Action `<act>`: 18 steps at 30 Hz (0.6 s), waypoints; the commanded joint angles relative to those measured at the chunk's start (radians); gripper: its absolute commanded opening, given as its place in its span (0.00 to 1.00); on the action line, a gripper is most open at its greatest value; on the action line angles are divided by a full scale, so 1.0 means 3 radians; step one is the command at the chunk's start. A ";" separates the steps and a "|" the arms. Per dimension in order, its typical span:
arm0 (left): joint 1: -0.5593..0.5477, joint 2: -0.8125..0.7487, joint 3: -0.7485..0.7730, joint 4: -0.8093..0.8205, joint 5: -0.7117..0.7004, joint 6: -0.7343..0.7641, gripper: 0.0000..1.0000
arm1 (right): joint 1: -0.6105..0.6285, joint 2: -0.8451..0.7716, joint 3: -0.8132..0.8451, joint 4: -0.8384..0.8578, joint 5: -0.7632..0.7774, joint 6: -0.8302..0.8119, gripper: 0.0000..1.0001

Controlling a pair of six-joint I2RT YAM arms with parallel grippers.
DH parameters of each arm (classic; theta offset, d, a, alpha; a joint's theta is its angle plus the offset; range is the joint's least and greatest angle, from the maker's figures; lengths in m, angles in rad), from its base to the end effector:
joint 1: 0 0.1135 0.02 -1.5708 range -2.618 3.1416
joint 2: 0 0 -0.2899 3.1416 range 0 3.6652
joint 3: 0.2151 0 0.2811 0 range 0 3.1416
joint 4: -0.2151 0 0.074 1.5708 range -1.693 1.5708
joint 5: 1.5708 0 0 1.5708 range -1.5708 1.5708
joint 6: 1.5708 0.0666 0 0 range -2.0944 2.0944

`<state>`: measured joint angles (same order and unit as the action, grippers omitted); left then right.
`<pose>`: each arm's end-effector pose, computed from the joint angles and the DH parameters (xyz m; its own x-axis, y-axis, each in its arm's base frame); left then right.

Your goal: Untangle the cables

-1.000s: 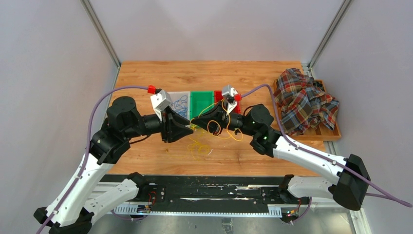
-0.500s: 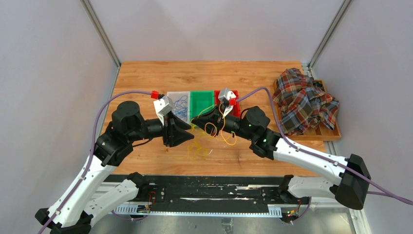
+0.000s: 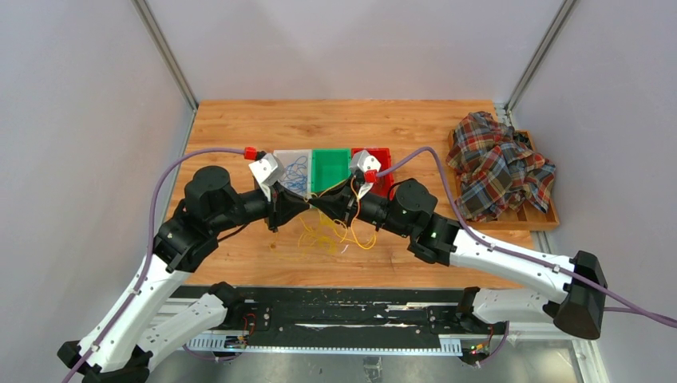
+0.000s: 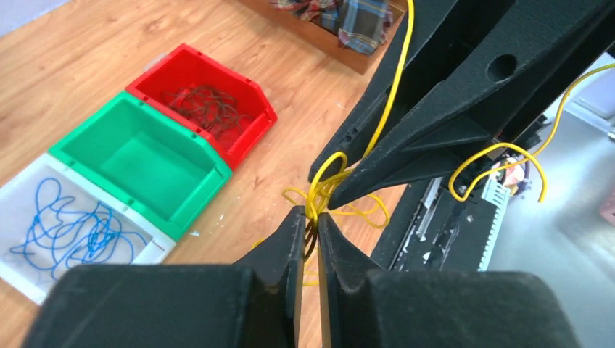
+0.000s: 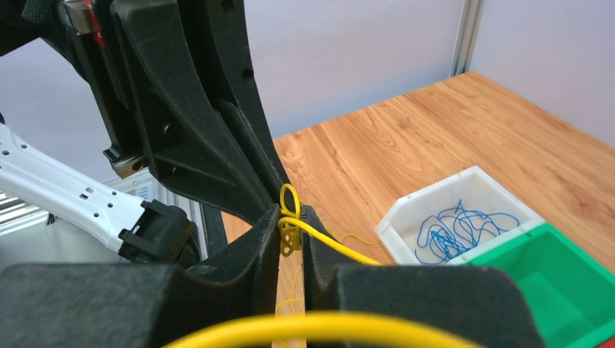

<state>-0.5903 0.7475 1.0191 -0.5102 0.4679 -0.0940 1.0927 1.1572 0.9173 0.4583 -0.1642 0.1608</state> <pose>0.1374 -0.1282 0.4105 -0.2763 0.0843 -0.9574 0.8386 0.5077 -0.1973 0.1380 0.2899 0.4023 -0.0536 0.2399 -0.9693 -0.9531 0.2774 0.1214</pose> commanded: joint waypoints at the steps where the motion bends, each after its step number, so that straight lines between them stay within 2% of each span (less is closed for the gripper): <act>1: 0.0025 -0.0078 0.0075 0.0010 -0.0197 0.0180 0.08 | 0.0039 -0.0153 0.0045 -0.0163 0.0152 -0.0127 0.20; 3: 0.0025 -0.0102 0.0123 0.0008 -0.0124 0.0251 0.01 | 0.0034 -0.0204 0.0006 -0.0255 0.0171 -0.0146 0.30; 7: 0.0025 -0.0110 0.0174 0.0007 -0.0034 0.0299 0.01 | 0.0028 -0.0329 -0.0096 -0.0367 0.0231 -0.0157 0.39; 13: 0.0025 -0.0067 0.0266 0.0041 0.0156 0.0252 0.01 | 0.0022 -0.0411 -0.0119 -0.0503 0.0261 -0.0161 0.39; 18: 0.0024 -0.0035 0.0276 0.0078 0.0261 0.0196 0.01 | 0.0024 -0.0326 -0.0101 -0.0312 0.0140 -0.0061 0.37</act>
<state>-0.5903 0.7330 1.0729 -0.5179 0.4980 -0.0265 1.0935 1.0477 0.8921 0.3237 -0.1051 0.1307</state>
